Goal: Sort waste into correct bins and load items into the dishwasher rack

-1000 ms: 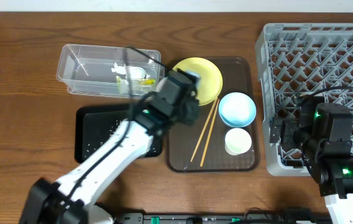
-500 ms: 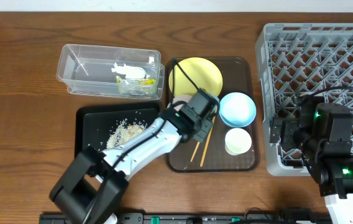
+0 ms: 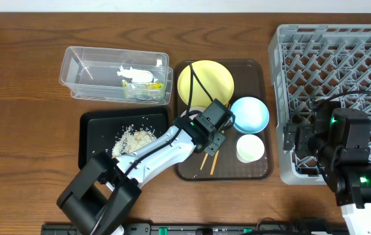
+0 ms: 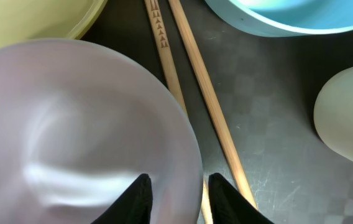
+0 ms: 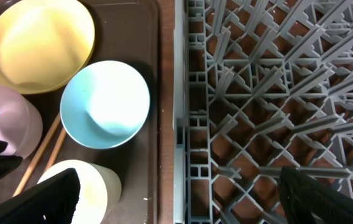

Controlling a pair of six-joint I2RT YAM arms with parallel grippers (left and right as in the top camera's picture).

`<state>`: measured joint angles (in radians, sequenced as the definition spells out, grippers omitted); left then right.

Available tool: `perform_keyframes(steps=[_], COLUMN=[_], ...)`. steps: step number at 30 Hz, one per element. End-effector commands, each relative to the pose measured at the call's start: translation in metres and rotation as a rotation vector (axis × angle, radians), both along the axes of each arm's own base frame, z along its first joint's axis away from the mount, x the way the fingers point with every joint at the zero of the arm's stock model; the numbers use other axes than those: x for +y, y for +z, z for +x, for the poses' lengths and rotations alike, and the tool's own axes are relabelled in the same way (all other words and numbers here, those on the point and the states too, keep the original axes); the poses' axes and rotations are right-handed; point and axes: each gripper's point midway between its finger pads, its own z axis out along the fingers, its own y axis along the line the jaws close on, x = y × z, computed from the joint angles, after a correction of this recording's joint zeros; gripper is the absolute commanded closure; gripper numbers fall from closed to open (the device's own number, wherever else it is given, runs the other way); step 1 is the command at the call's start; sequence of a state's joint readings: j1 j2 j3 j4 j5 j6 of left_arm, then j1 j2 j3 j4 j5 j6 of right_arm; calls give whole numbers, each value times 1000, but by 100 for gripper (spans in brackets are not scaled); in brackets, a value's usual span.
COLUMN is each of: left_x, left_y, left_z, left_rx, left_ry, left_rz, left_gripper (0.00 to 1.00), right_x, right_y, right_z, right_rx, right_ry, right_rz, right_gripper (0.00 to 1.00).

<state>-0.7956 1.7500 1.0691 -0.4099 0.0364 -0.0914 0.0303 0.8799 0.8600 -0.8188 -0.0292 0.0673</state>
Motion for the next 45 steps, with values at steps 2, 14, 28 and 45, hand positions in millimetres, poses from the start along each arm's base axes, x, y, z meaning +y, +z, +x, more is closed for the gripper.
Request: perform_keyframes(steps=[2,14,28,45], left_x=[-3,-30,-72,-47], left_y=[46,122,39,68], left_z=[13,2,-27,-4], left_rx=[-99,-73,265,200], left_ry=[10,106,104,144], left_rz=[-71,-408,-421,-456], left_gripper=[64,57,57,94], right_x=[-3,-3,-3,-3], right_y=[8,8,8,14], right_z=[2,2,2,8], right_rx=[-18,-18,-18,-54], right_ry=[-9,-8,-8,-9], right_rz=[-6,-5,-5,-4], right_gripper=[1,1,1,1])
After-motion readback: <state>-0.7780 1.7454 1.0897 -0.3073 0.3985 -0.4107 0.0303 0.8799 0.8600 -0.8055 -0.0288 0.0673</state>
